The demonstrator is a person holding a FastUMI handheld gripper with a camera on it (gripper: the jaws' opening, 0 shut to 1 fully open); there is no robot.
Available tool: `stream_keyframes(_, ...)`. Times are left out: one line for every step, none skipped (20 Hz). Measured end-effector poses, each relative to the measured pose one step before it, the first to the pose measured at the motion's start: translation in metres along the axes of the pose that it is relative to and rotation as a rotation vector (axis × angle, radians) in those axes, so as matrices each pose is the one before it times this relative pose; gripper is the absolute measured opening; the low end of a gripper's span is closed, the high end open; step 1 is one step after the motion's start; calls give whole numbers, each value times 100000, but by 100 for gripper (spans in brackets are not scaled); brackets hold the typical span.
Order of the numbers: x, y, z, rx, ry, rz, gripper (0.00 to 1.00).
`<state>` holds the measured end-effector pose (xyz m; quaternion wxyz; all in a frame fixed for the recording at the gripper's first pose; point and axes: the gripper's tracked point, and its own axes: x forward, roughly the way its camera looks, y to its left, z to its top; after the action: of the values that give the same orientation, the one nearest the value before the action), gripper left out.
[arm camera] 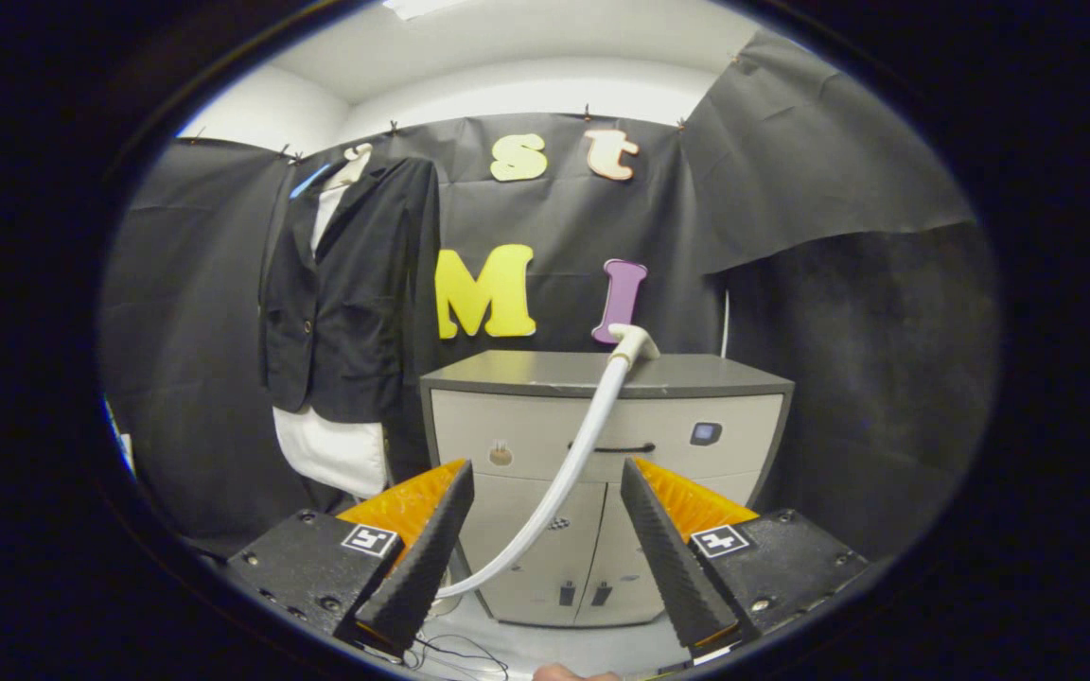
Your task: Iron the clothes twice with a garment steamer, once on the left side and once on the right side.
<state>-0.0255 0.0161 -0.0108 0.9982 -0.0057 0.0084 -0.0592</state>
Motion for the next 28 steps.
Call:
stream_keyframes(-412,-133,30,1482,-342,-1619,98)
stream_keyframes(-388,-129,53,1297,-16,-1477,97)
stream_keyframes(-321,-140,-67,967,-17,-1335,97)
stream_keyframes(-278,-122,-5,558,41,-1414,98)
stream_keyframes(-141,-138,123,404,37,-1028,98)
stream_keyframes(-181,11,267,307,-277,-999,97)
stream_keyframes(-185,-31,248,357,-435,-880,98)
stream_keyframes(-133,71,201,304,-166,-855,98)
stream_keyframes(-16,-140,-27,525,445,-1613,98)
stream_keyframes(-200,-78,-208,1318,952,-1291,97)
stream_keyframes(-170,43,-259,1266,1384,-1320,97)
stream_keyframes(-100,-93,-230,442,1256,-1715,97)
stream_keyframes(4,-170,-119,-76,1178,-2093,98)
stream_keyframes(140,-77,103,-535,915,-1773,98)
stream_keyframes(-35,55,11,-393,638,-1354,98)
stream_keyframes(293,211,209,-172,965,-862,98)
stream_keyframes(379,217,-153,377,1579,-1004,98)
stream_keyframes(532,183,105,1258,1916,213,98)
stream_keyframes(781,364,171,1657,1688,710,98)
stream_keyframes(829,9,363,1934,1111,-165,98)
stream_keyframes(1001,-256,655,2098,773,2,98)
stream_keyframes(1031,-14,605,1905,649,439,98)
stream_keyframes(1384,-113,395,1160,1739,742,98)
stream_keyframes(1434,-154,415,335,2013,354,98)
stream_keyframes(1421,-229,816,799,458,1247,98)
stream_keyframes(1439,68,1528,1325,-842,2066,98)
stream_keyframes(1528,-158,1488,1218,-659,1857,98)
stream_keyframes(1349,-48,1562,674,-647,1834,98)
